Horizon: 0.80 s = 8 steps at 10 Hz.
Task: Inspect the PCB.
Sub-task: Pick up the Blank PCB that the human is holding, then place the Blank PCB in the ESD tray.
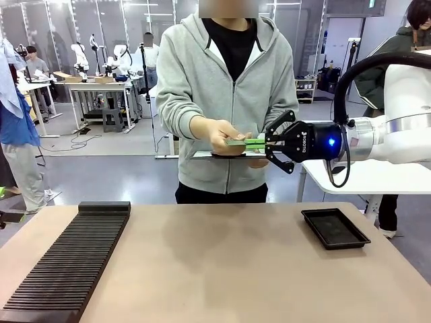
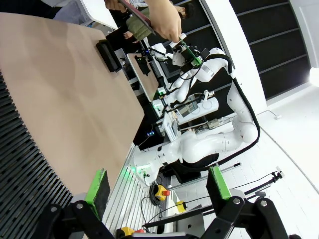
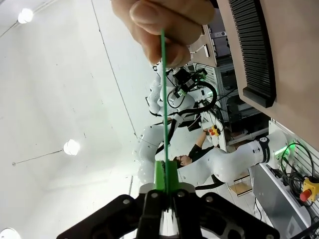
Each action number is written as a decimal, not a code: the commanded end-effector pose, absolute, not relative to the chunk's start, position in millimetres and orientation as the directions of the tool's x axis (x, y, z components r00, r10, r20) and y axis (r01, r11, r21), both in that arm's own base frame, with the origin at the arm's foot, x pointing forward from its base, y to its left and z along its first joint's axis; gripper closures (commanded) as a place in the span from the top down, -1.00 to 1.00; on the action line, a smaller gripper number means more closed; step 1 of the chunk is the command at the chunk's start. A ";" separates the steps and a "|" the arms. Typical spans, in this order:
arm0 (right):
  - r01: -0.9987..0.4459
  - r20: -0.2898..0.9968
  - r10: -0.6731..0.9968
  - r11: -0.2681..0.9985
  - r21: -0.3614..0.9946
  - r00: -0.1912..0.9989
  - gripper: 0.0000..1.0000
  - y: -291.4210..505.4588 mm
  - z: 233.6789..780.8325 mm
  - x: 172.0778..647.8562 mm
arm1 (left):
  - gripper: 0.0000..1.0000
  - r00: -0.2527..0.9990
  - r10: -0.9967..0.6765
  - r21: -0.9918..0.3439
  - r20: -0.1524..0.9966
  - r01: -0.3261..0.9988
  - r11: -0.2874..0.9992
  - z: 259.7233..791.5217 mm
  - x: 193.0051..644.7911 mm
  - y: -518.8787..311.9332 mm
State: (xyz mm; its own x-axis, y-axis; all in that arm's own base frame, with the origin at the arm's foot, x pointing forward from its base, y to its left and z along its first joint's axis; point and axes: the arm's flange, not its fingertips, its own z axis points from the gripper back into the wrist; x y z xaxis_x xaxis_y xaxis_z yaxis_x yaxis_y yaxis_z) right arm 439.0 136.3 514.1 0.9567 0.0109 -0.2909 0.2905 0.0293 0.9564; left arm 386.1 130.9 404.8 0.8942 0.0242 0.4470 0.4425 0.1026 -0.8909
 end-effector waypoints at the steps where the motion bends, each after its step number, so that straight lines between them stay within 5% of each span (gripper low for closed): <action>1: 0.288 -0.288 0.004 0.026 0.957 0.958 -1.00 135.7 515.5 438.8 | 1.00 0.893 0.025 -0.890 0.449 0.444 0.104 405.4 385.2 131.5; 8: 0.288 -0.288 0.004 0.026 0.957 0.958 -1.00 135.7 515.5 438.8 | 1.00 0.893 0.025 -0.890 0.449 0.444 0.104 405.4 385.2 131.5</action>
State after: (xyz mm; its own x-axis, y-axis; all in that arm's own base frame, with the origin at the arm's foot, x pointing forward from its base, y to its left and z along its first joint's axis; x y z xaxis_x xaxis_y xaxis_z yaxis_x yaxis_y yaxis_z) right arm 439.0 135.8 514.3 0.9567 0.0105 -0.2908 0.2904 0.0288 0.9565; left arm 386.1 130.9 404.8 0.8942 0.0242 0.4470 0.4425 0.1026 -0.8909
